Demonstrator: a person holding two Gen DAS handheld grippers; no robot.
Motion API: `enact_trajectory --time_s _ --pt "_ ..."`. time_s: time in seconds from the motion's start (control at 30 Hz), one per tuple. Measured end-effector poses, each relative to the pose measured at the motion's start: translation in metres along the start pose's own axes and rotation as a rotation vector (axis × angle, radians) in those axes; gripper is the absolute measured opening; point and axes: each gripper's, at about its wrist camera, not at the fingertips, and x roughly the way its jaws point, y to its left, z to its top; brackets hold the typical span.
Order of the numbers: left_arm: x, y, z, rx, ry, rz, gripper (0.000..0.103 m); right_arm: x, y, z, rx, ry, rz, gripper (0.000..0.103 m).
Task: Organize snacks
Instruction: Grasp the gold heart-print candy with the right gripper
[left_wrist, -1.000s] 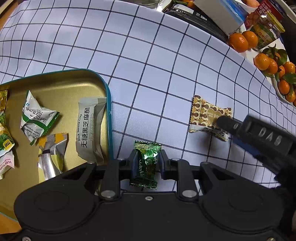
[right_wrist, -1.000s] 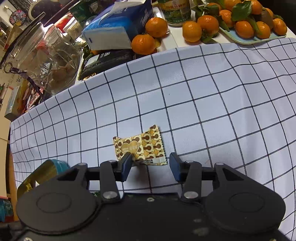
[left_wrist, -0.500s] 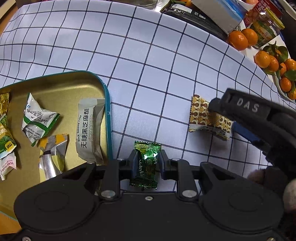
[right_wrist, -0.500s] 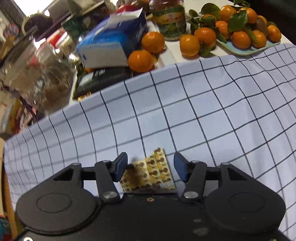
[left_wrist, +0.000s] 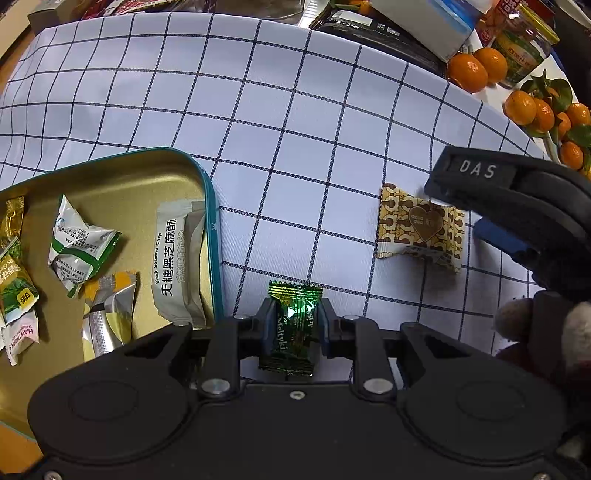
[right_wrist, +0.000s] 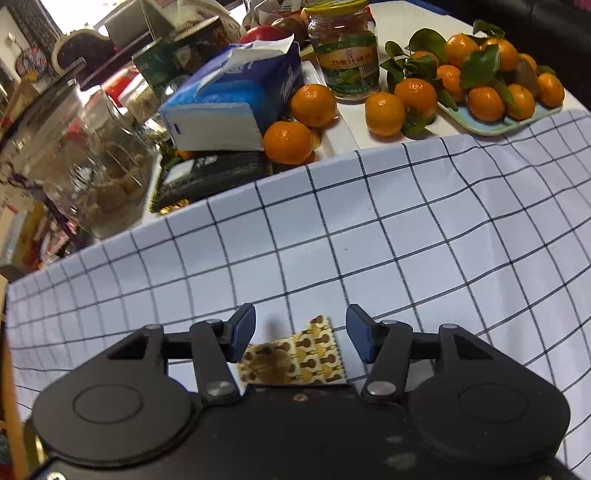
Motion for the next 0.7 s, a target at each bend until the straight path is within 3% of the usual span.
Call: enact_trajectory --time_s 0.23,0.47,0.7 --pt "0.000 0.012 0.005 -0.042 0.029 -0.047 0.032 -0.003 0.012 -0.007 -0.162 0.085 -0.013 0.058" --pt "0.001 0.024 0.008 -0.082 0.058 -0.096 0.032 -0.020 -0.005 -0.022 -0.237 0.192 0.029 0.056" --pt "0.001 0.021 0.007 -0.061 0.057 -0.088 0.032 -0.043 -0.025 -0.051 -0.396 0.205 -0.001 0.056"
